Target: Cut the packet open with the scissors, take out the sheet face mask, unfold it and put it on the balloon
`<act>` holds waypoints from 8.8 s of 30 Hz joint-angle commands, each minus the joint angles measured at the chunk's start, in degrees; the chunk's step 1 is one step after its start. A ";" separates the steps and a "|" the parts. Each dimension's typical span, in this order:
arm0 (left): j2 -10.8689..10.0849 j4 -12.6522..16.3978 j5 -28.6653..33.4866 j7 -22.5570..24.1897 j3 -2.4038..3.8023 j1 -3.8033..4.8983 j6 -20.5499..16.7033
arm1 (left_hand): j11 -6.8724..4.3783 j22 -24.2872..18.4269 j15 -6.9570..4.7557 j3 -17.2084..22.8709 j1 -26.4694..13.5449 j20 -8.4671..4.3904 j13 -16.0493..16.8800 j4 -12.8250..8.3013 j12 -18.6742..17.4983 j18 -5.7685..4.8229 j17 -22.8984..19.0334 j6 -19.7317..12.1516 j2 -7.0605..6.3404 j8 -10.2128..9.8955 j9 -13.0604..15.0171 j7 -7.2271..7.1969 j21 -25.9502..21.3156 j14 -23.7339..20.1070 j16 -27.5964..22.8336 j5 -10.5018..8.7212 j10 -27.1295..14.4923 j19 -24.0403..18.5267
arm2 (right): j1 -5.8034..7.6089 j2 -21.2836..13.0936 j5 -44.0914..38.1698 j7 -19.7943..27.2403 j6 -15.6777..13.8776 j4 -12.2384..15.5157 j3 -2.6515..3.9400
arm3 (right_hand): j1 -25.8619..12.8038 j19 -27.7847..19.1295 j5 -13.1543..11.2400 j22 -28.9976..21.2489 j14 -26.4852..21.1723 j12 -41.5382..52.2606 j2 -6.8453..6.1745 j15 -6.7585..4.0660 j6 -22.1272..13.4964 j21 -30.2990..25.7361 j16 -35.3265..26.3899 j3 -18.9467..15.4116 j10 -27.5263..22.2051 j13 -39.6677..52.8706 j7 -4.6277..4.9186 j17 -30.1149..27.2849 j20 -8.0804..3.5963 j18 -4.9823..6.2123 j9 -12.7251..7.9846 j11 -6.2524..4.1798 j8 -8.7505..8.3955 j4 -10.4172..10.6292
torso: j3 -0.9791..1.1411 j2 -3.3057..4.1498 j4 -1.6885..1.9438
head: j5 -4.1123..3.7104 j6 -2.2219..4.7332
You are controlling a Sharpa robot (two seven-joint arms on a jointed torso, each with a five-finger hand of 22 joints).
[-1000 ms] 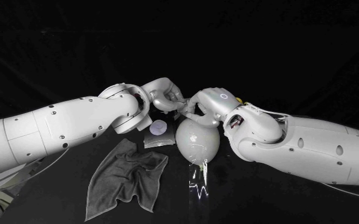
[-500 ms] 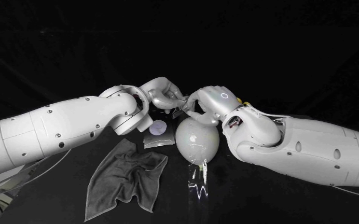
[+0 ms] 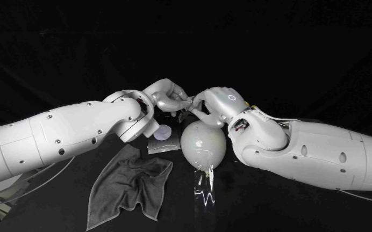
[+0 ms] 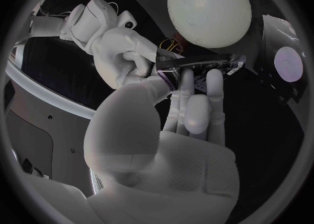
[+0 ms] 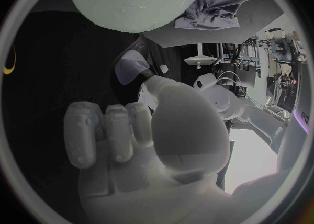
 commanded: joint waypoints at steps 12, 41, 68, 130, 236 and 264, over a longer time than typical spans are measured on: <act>0.05 1.34 -2.36 2.15 -0.04 0.10 -3.42 | -0.73 0.01 -0.05 -0.03 0.31 0.05 0.20 -0.72 0.39 1.21 -0.06 -0.05 0.33 2.40 2.03 0.09 -0.13 -0.37 -0.14 0.21 0.57 -0.48 | -0.01 0.38 4.49 -2.29 2.57 0.13 0.08 | -1.16 2.58 0.10 13.13 5.98 -0.43 -2.53 1.04 -1.95 -0.52 0.26 -0.98 2.46 10.99 1.05 15.08 0.97 0.19 -1.41 1.30 -2.51 0.44 | 0.00 -0.07 0.01 | -0.62 -0.04; 0.04 1.56 -3.38 2.84 -0.19 0.03 -5.12 | -0.80 0.23 -0.15 0.18 0.45 0.00 0.44 -1.09 0.86 1.30 1.02 0.18 0.24 2.66 2.13 0.07 0.32 0.22 0.40 0.22 0.84 -0.21 | 0.90 0.07 16.89 -1.28 6.06 1.11 0.60 | -6.20 2.20 0.45 12.91 5.98 -1.28 0.49 1.84 -4.88 -1.25 0.26 -3.38 1.98 10.51 1.66 15.08 2.02 0.39 -4.19 2.02 -5.79 6.32 | 0.09 0.00 0.04 | -1.20 0.56; 0.13 0.48 -4.92 2.79 -0.21 0.03 -3.40 | -0.79 0.25 -0.16 0.24 0.45 -0.01 0.45 -1.10 0.89 1.30 0.88 0.17 0.27 2.66 2.13 0.07 0.37 0.18 0.39 0.22 0.81 -0.19 | 1.64 -3.41 8.55 7.75 12.19 4.09 0.57 | -0.26 -10.73 3.36 6.91 0.75 -19.45 -1.04 -0.40 -5.31 -22.56 -3.83 -19.03 -14.40 -0.53 -1.66 5.01 0.27 4.66 -7.51 -1.13 -6.30 6.43 | 0.06 0.00 -0.02 | -1.33 1.18; -0.63 3.57 -6.17 6.05 -0.21 0.03 -6.51 | -0.87 0.65 -0.25 0.75 0.53 -0.15 0.84 -1.47 1.62 1.33 3.14 0.29 0.11 2.97 2.26 0.04 1.14 1.29 1.36 0.22 0.88 0.14 | 1.63 -1.25 -0.66 -1.58 9.57 2.72 0.59 | 8.88 1.11 1.15 12.32 5.98 -3.97 -0.07 -0.38 -5.65 -3.92 0.26 -16.43 -1.53 6.63 -0.33 15.08 -0.39 0.80 -9.54 -0.41 -5.36 6.04 | 0.03 -0.01 -0.02 | -1.35 1.56; -7.47 2.41 34.90 23.32 -0.14 -3.73 -9.04 | 5.47 -18.27 6.43 -48.13 -3.87 9.62 -4.92 12.86 -3.83 1.13 -33.05 -6.65 2.89 -3.88 -3.54 5.86 -27.99 -23.95 -30.95 0.21 -11.68 -6.85 | 0.91 -5.39 -1.92 18.37 -16.57 1.71 0.56 | 6.01 3.22 0.13 13.54 5.98 1.47 1.78 -1.63 5.41 0.72 0.26 5.55 2.78 11.12 -2.85 15.08 -1.22 -0.08 -2.23 -1.97 10.49 -5.72 | 0.04 -0.08 -0.01 | -1.14 4.26; -3.27 -8.13 32.24 30.89 0.01 -7.89 6.60 | 11.26 -30.60 13.27 -43.27 11.55 12.05 -10.16 12.46 -19.69 -3.47 -43.06 -19.06 6.93 -13.34 -7.35 6.45 -48.21 -35.93 -59.76 0.16 -23.18 -12.12 | 0.68 -7.08 -3.92 25.49 -19.60 3.66 0.53 | 5.63 3.35 0.13 13.62 5.98 1.32 1.67 -1.64 5.30 0.98 0.26 5.72 2.71 11.01 -2.92 15.08 -1.24 -0.14 -2.08 -1.99 10.79 -5.88 | 0.00 0.01 -0.07 | 0.11 5.59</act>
